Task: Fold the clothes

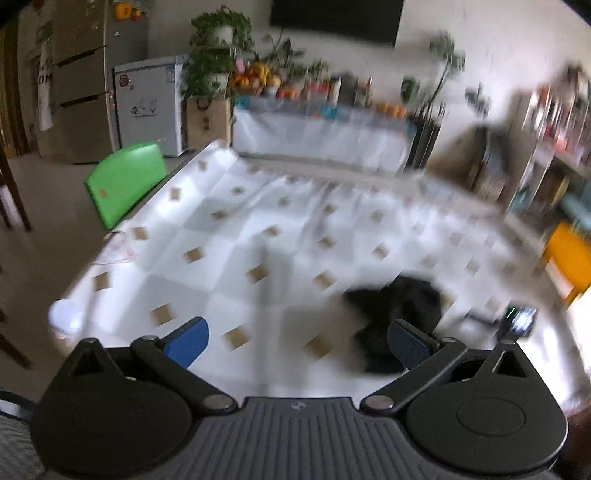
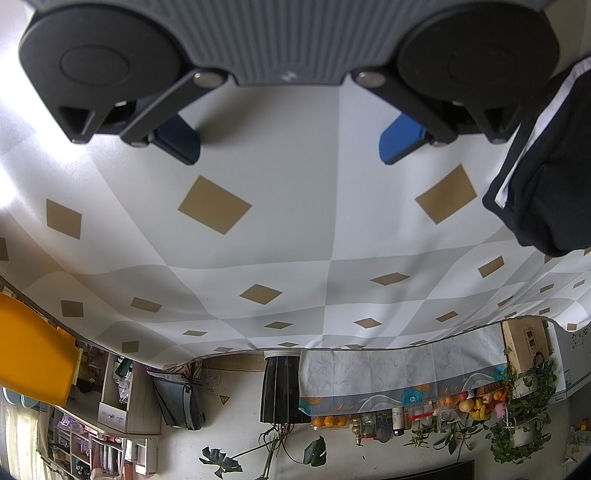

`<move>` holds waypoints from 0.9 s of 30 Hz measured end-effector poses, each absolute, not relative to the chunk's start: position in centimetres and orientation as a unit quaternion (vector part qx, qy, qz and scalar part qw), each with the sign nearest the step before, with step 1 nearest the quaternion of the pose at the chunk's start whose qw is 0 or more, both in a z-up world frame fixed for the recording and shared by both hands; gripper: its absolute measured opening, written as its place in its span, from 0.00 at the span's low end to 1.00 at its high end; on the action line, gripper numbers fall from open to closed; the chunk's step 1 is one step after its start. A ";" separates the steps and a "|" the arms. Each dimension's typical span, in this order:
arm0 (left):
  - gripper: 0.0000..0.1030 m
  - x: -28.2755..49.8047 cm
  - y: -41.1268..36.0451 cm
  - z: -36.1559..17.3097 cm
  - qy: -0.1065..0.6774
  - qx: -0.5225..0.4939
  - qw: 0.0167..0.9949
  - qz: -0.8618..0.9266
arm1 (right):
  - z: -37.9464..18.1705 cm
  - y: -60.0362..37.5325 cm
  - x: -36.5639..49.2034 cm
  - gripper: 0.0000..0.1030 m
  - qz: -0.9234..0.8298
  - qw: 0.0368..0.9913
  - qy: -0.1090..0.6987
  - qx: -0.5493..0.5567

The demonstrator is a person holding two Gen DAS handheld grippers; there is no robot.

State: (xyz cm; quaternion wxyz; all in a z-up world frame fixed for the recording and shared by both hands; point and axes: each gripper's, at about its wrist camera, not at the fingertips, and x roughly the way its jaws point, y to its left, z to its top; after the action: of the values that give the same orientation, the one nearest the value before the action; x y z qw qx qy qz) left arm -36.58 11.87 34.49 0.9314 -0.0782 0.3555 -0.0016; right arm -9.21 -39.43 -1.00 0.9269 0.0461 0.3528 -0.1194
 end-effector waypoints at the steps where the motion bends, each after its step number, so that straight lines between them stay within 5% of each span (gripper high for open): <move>1: 1.00 -36.3 11.5 34.8 0.352 -0.084 0.932 0.000 | -1.0 -39.4 -9.2 1.00 -0.119 0.927 0.353 0.046; 10: 1.00 -33.6 7.8 31.9 0.406 -0.236 0.878 -0.093 | -1.0 -39.4 -9.2 1.00 -0.119 0.927 0.353 0.046; 14: 0.99 -32.9 4.6 30.9 0.425 -0.191 0.876 -0.120 | -1.0 -39.4 -9.2 1.00 -0.119 0.927 0.353 0.046; 18: 0.99 -32.0 3.9 32.5 0.397 -0.125 0.905 -0.090 | -1.0 -39.4 -9.2 1.00 -0.119 0.927 0.353 0.046; 27: 0.99 -25.2 8.2 40.1 0.307 -0.181 0.934 -0.017 | -1.0 -39.4 -9.2 1.00 -0.119 0.927 0.353 0.046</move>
State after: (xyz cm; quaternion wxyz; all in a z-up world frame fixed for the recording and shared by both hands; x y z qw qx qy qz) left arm -25.24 8.22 40.05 0.9342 -0.1805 0.3074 -0.0166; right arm -9.20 -39.43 -0.99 0.9269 0.0461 0.3528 -0.1194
